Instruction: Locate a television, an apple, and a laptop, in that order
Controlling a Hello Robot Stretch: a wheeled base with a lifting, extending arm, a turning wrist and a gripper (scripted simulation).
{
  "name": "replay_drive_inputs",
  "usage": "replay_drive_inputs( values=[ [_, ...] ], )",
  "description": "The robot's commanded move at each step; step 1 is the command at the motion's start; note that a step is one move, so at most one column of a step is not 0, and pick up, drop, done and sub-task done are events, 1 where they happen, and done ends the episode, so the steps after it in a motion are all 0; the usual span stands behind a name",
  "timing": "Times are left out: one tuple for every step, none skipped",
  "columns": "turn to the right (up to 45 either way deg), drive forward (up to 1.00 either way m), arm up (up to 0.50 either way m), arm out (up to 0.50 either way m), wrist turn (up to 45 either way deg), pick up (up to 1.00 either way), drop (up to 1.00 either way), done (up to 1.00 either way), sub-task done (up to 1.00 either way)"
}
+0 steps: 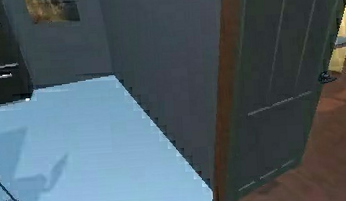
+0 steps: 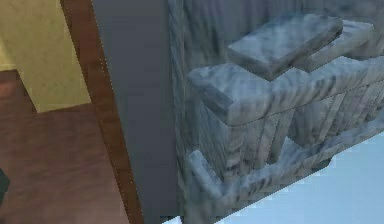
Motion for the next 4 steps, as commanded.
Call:
replay_drive_inputs(
  values=[
    [15.0, 0.0, 0.0, 0.0, 0.0, 0.0, 0.0, 0.0, 0.0],
    [0.0, 0.45, 0.0, 0.0, 0.0, 0.0, 0.0, 0.0, 0.0],
    [45.0, 0.0, 0.0, 0.0, 0.0, 0.0, 0.0, 0.0, 0.0],
    [0.0, 1.0, 0.0, 0.0, 0.0, 0.0, 0.0, 0.0, 0.0]
  ],
)
